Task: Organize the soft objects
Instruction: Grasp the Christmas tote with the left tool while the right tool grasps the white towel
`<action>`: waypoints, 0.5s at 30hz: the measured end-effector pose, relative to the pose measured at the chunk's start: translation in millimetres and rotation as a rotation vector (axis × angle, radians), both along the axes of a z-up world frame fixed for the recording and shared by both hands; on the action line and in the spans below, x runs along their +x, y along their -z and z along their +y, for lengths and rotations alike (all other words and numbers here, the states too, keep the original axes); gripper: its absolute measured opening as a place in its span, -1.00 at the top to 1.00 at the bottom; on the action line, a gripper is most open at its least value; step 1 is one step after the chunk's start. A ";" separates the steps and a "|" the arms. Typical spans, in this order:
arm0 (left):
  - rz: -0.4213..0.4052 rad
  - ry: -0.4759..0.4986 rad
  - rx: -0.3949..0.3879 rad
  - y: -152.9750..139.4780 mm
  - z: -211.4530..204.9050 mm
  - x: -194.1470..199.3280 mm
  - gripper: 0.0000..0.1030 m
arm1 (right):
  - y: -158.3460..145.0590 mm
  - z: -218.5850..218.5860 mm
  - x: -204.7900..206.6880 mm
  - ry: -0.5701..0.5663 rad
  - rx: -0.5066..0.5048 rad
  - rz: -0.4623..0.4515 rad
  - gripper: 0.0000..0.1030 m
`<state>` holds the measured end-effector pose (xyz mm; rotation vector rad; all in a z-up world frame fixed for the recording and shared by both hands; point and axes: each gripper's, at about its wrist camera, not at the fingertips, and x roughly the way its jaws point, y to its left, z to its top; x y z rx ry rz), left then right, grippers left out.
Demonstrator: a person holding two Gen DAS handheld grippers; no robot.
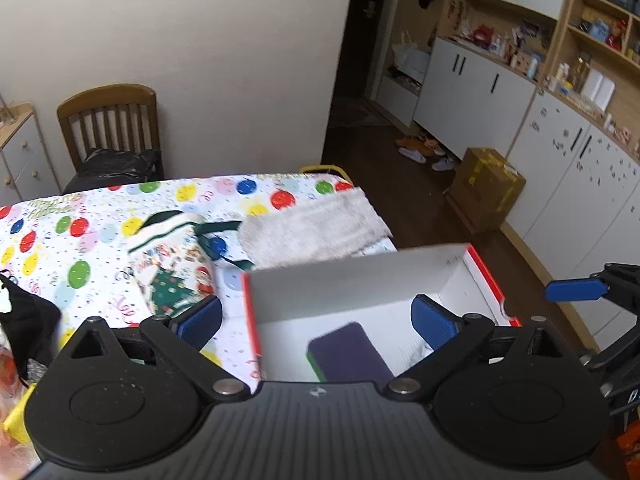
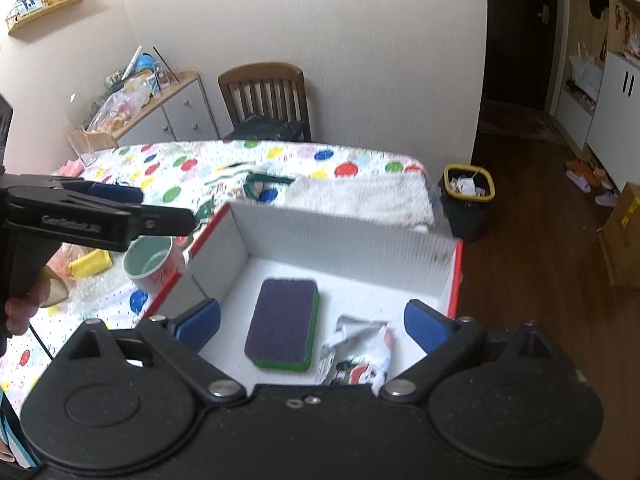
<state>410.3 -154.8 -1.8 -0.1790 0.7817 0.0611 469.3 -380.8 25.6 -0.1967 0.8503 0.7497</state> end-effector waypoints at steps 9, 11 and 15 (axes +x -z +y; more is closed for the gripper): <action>0.002 -0.086 0.033 -17.6 60.7 18.8 -1.00 | -27.8 14.4 38.8 0.014 -0.027 -0.052 -0.99; 0.016 -0.089 0.049 -16.7 73.6 27.8 -1.00 | -29.7 21.6 52.2 0.018 -0.035 -0.050 -0.99; 0.067 -0.082 0.061 -4.6 98.0 51.4 -1.00 | -28.9 36.8 83.8 0.030 -0.052 -0.019 -1.00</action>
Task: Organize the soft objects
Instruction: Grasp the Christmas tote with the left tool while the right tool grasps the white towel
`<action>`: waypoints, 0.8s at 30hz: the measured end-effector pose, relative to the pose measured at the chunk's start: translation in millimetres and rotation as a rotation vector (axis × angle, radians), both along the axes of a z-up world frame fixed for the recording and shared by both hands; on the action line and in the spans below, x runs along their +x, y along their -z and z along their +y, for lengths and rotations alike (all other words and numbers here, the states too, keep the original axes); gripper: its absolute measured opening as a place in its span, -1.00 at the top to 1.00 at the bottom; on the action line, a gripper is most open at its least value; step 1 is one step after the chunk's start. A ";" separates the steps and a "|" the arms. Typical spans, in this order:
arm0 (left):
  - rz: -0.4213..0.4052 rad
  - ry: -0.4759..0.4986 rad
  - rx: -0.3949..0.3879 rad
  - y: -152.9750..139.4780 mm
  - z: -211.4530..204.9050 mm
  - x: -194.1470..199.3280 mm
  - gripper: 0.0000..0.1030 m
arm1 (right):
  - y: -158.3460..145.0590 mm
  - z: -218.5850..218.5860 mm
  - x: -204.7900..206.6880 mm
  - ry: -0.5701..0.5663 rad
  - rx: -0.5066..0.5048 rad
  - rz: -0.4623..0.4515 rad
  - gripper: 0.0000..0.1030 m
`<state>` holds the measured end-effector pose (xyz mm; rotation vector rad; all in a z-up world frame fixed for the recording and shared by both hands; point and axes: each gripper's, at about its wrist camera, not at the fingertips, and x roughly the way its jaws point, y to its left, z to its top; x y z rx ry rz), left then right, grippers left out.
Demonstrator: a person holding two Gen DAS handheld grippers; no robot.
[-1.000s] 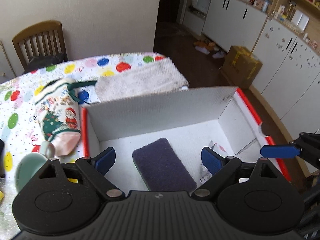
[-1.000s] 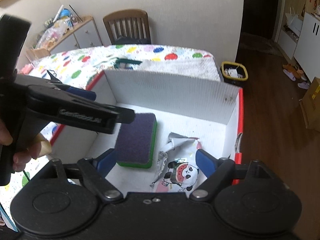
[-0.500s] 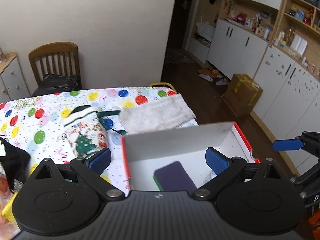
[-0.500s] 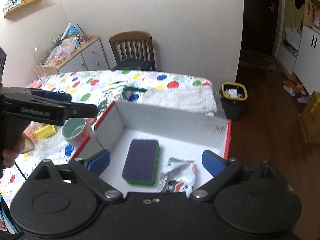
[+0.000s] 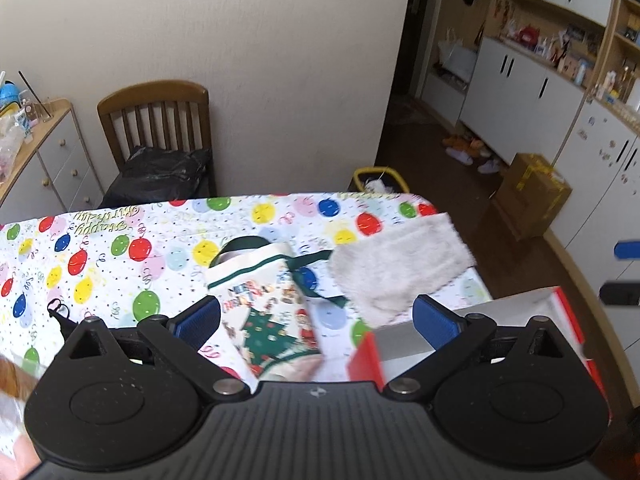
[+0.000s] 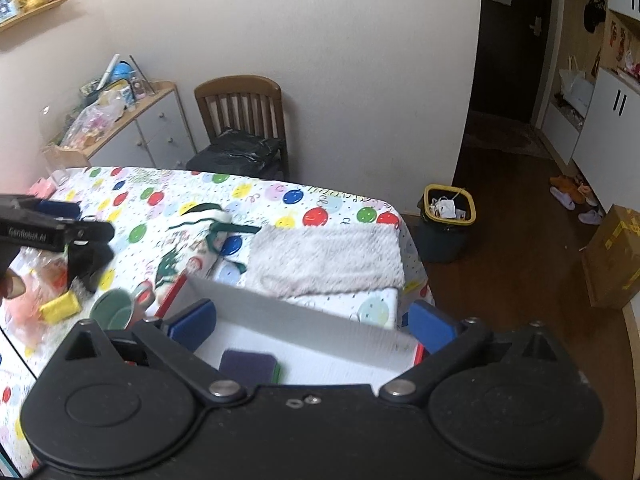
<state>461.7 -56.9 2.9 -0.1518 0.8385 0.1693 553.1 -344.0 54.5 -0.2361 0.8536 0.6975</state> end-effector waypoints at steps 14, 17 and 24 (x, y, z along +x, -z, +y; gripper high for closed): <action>0.181 -0.039 -0.037 89.6 53.4 77.9 -0.99 | 66.1 75.3 123.6 0.044 -0.154 0.097 -1.00; 0.229 -0.036 -0.043 111.7 60.9 92.2 -0.99 | 90.4 92.5 141.2 -0.005 -0.180 0.153 -1.00; 0.296 -0.018 -0.050 141.8 66.1 120.6 -0.99 | 142.3 138.9 153.6 -0.090 -0.280 0.198 -0.99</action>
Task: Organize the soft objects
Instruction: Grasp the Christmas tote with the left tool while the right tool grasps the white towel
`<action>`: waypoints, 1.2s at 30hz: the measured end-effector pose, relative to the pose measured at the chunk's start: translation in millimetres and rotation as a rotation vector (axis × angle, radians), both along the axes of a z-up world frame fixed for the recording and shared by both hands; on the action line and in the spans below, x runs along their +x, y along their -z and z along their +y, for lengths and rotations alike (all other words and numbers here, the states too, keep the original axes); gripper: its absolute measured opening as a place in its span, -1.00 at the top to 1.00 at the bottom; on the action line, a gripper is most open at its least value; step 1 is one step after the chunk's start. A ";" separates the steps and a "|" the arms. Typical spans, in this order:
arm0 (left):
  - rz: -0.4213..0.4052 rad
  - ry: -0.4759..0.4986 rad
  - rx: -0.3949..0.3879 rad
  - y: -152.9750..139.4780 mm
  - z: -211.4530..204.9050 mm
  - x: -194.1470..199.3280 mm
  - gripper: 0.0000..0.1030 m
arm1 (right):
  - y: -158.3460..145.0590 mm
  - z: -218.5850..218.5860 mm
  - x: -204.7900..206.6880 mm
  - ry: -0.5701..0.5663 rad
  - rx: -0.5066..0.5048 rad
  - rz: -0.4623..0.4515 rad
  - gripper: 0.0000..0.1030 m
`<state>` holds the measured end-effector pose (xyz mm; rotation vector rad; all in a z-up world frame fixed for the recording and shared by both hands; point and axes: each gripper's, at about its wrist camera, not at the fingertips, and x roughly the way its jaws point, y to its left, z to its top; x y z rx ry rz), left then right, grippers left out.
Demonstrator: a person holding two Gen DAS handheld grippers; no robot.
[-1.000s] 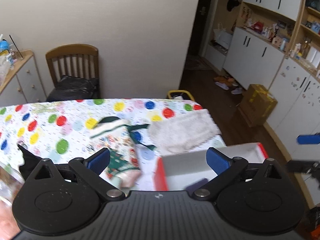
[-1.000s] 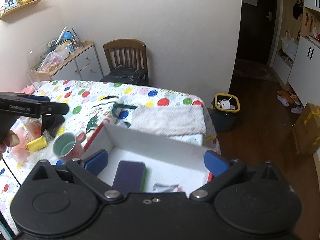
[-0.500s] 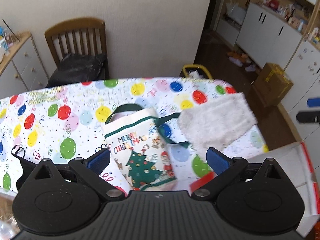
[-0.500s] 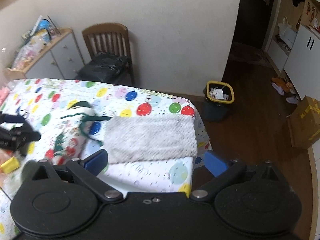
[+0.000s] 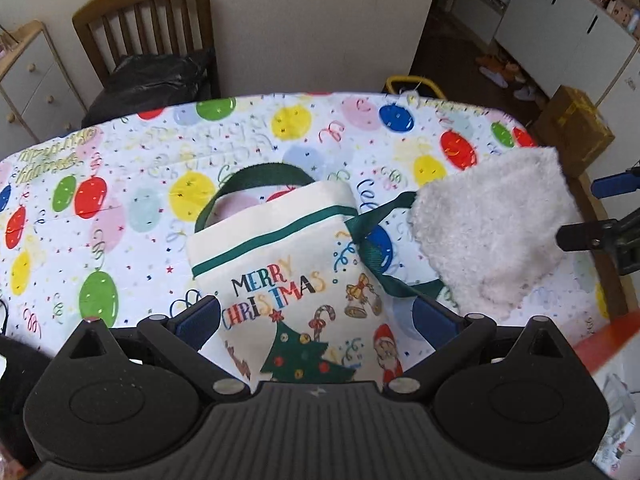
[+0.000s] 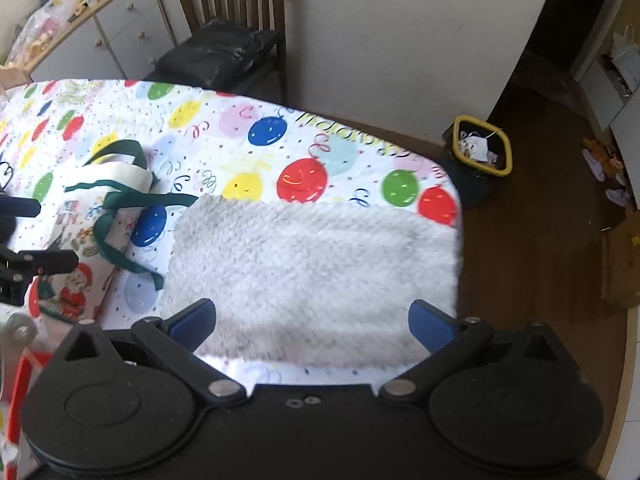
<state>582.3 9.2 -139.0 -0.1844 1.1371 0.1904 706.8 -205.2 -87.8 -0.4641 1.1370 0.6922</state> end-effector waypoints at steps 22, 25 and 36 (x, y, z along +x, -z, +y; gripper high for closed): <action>0.095 0.015 0.083 30.4 -6.1 20.3 -0.70 | 58.9 38.0 19.7 0.010 -0.120 0.075 -0.70; 0.085 0.007 0.077 27.2 -5.4 17.8 -0.45 | 57.3 36.8 18.0 0.006 -0.115 0.070 -0.62; 0.035 -0.033 0.044 7.6 3.0 3.4 0.65 | 41.7 20.0 16.0 0.048 -0.069 0.034 0.89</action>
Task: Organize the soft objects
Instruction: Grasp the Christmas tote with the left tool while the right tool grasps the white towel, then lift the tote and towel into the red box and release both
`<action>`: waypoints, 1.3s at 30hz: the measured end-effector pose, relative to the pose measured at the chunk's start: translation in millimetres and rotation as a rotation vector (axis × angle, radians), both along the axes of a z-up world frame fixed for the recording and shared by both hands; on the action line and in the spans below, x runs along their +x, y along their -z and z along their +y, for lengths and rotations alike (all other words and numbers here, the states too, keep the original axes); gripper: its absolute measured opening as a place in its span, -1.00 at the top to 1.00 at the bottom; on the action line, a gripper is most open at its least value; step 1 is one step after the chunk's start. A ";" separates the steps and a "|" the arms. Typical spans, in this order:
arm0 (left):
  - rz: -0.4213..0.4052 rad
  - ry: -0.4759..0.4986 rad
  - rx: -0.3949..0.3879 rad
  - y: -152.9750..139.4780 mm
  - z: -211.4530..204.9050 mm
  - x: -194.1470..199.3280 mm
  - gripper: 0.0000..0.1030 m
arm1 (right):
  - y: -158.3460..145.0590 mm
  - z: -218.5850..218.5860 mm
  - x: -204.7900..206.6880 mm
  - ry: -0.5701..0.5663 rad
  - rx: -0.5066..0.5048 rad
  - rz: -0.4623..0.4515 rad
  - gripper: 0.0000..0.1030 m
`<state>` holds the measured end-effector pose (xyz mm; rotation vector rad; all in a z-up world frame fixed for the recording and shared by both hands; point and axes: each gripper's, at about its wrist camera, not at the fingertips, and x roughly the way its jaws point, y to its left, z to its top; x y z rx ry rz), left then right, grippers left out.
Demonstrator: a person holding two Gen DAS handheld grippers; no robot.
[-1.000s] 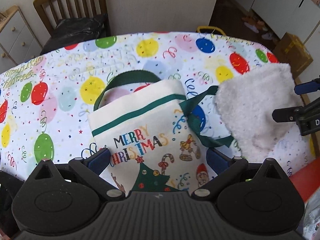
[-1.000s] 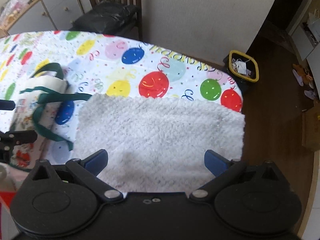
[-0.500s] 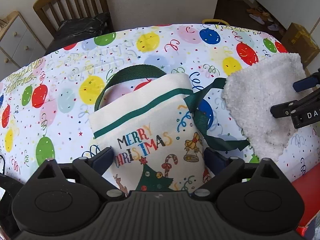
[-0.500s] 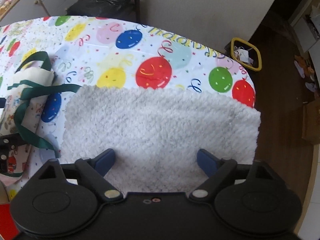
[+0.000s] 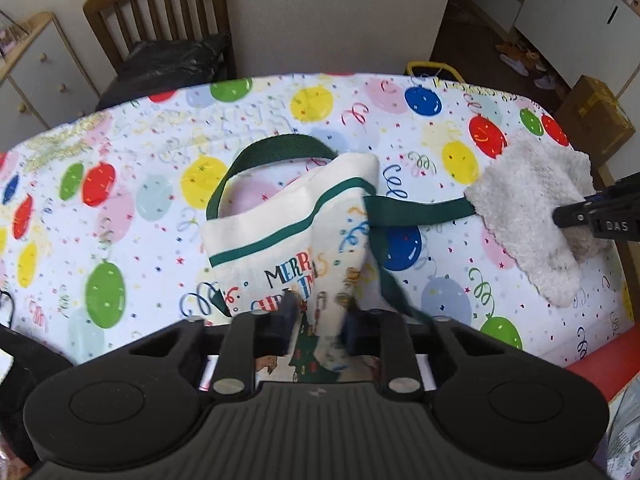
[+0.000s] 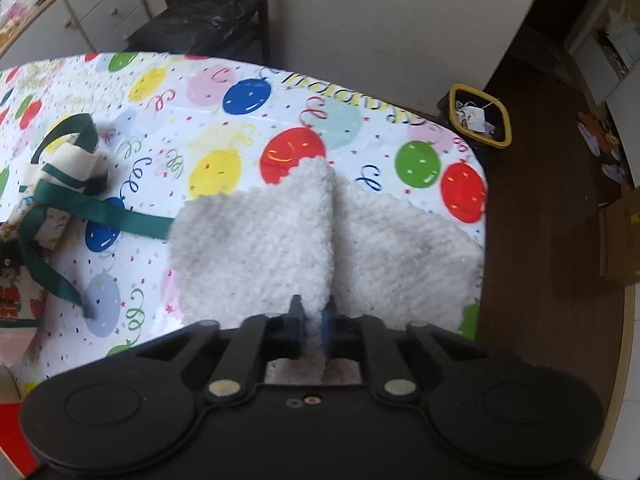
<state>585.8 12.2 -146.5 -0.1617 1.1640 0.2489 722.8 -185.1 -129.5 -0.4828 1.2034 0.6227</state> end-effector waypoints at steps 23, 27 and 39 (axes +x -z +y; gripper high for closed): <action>-0.233 0.006 0.012 -134.2 -28.3 -52.4 0.79 | -169.7 -100.3 -72.4 0.082 0.285 -0.239 0.90; -0.267 0.036 0.022 -161.6 -45.9 -70.1 0.79 | -192.1 -119.3 -98.1 0.075 0.323 -0.260 0.91; -0.353 0.168 0.001 -227.0 -116.6 -132.1 0.78 | -226.2 -163.9 -164.5 0.046 0.360 -0.293 0.90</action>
